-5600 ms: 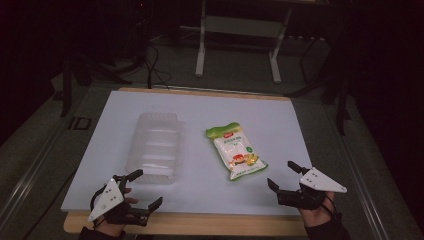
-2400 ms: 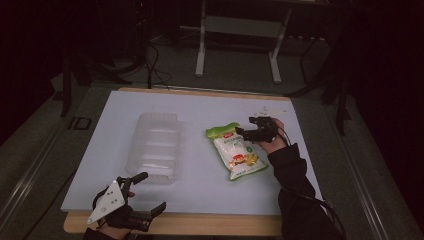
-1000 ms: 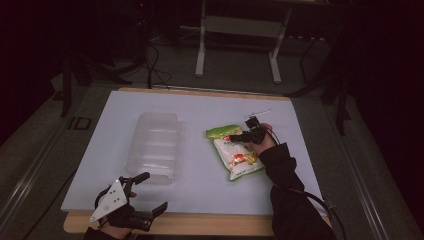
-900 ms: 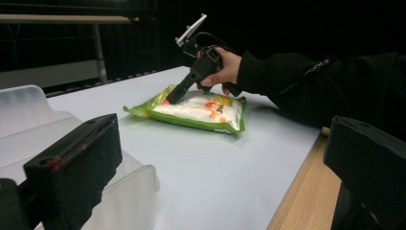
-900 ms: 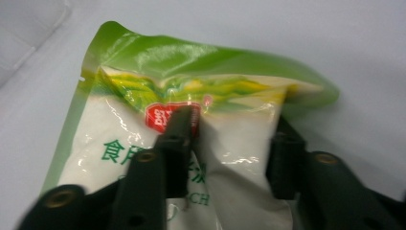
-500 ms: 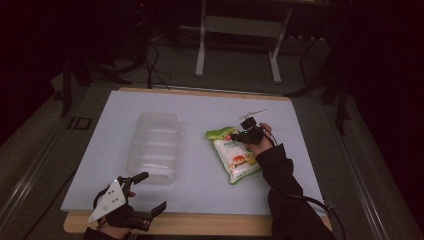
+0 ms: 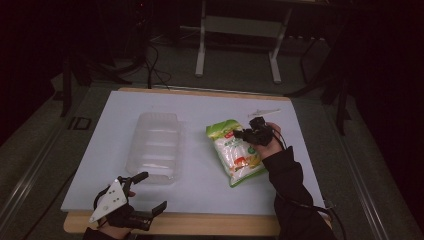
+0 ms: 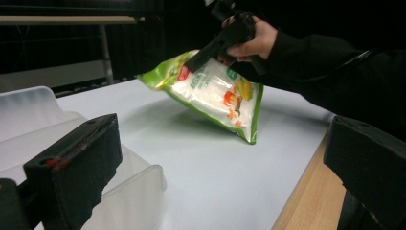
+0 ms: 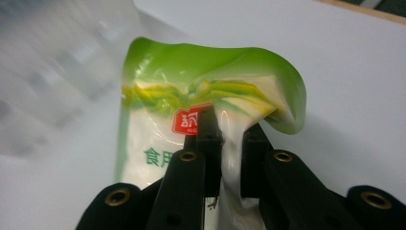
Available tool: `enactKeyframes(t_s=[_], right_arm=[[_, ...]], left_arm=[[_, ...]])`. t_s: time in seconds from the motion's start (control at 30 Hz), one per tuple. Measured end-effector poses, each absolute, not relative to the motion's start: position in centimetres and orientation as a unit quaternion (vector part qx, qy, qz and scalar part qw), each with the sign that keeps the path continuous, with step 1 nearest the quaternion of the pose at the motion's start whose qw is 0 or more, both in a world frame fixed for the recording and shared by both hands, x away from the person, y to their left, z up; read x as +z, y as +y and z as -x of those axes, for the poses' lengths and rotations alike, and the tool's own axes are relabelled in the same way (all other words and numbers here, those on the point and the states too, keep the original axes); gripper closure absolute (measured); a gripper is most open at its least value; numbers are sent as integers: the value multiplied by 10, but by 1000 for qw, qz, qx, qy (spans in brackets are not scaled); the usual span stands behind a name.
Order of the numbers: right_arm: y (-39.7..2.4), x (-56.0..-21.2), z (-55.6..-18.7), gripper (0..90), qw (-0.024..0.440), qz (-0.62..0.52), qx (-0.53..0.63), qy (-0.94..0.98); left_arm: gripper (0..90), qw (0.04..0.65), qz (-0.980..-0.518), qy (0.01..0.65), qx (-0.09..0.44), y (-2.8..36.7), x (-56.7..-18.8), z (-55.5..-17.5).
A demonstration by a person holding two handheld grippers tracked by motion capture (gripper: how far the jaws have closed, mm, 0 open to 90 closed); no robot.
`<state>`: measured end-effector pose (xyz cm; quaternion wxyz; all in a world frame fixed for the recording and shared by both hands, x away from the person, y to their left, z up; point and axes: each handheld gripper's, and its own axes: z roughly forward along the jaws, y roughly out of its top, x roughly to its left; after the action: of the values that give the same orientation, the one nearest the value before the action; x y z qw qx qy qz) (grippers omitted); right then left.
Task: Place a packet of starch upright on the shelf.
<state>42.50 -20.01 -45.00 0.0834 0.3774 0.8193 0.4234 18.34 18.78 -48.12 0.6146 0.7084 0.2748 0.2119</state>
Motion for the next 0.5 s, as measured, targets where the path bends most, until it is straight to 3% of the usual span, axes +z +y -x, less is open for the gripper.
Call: enactKeyframes(t_s=[0.5], right_arm=[[-209, -388, -376, 838, 136, -341, 475, 800]], left_arm=[[0, 617, -702, 291, 205, 168, -461, -186]])
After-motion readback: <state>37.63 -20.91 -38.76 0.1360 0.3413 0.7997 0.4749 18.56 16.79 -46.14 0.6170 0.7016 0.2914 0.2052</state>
